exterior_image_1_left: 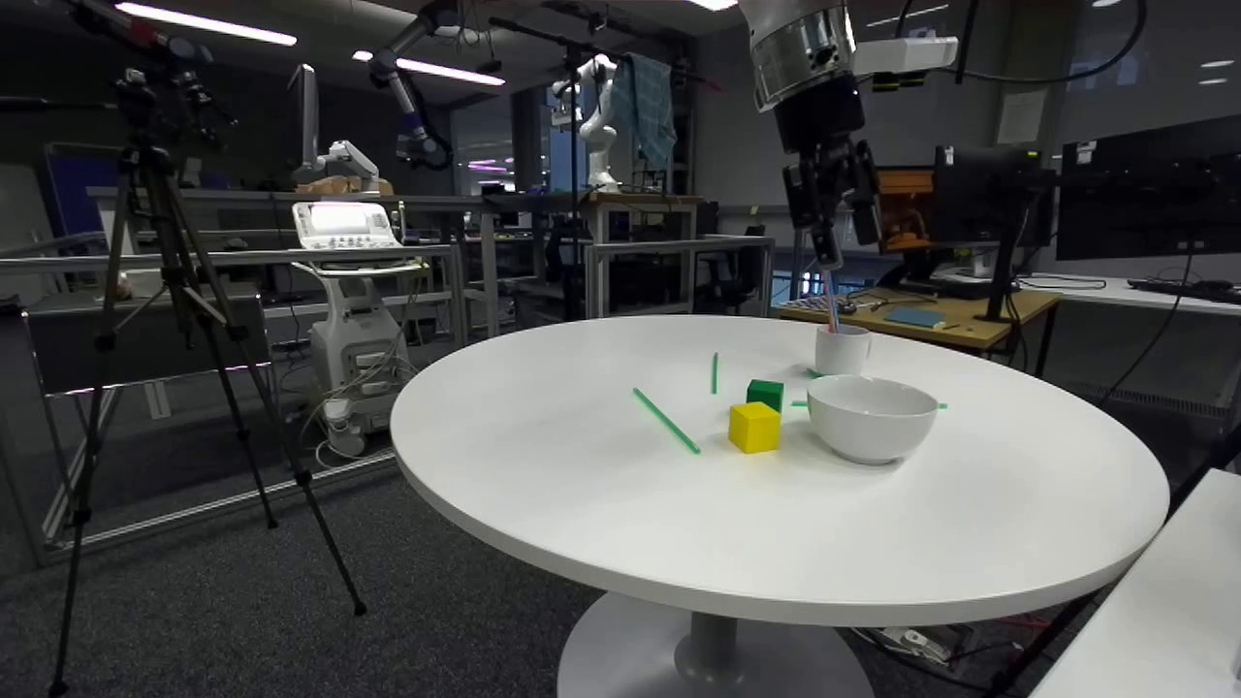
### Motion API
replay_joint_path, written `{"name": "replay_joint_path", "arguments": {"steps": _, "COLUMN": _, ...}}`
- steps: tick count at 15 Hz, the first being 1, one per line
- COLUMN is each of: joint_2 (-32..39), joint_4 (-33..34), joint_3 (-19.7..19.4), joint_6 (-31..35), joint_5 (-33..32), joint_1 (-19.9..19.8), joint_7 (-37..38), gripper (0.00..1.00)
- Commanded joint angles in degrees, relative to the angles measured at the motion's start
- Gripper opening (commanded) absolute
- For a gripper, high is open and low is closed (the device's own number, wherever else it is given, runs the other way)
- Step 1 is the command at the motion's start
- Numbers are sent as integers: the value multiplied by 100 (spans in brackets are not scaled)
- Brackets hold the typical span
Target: Take the red straw out of the white mug
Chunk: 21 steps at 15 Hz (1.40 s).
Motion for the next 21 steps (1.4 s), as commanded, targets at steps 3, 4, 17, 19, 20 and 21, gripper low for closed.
{"name": "replay_joint_path", "arguments": {"steps": 3, "joint_2": 12, "joint_4": 9, "joint_3": -178, "joint_6": -12, "joint_5": -24, "joint_1": 187, "joint_7": 23, "gripper": 100}}
{"name": "replay_joint_path", "arguments": {"steps": 4, "joint_2": 12, "joint_4": 9, "joint_3": -178, "joint_6": -12, "joint_5": -24, "joint_1": 187, "joint_7": 23, "gripper": 100}}
{"name": "replay_joint_path", "arguments": {"steps": 17, "joint_2": 814, "joint_4": 466, "joint_3": -641, "joint_6": 424, "joint_5": -409, "joint_1": 73, "joint_7": 45, "gripper": 100}}
{"name": "replay_joint_path", "arguments": {"steps": 19, "joint_2": 875, "joint_4": 612, "joint_3": -818, "joint_6": 439, "joint_5": -382, "joint_1": 39, "joint_7": -60, "gripper": 100}}
{"name": "replay_joint_path", "arguments": {"steps": 20, "joint_2": 893, "joint_4": 690, "joint_3": -900, "joint_6": 437, "joint_5": -368, "joint_1": 22, "joint_7": -87, "gripper": 100}}
{"name": "replay_joint_path", "arguments": {"steps": 21, "joint_2": 891, "joint_4": 750, "joint_3": -987, "joint_6": 447, "joint_5": -376, "joint_1": -3, "joint_7": -93, "gripper": 100}}
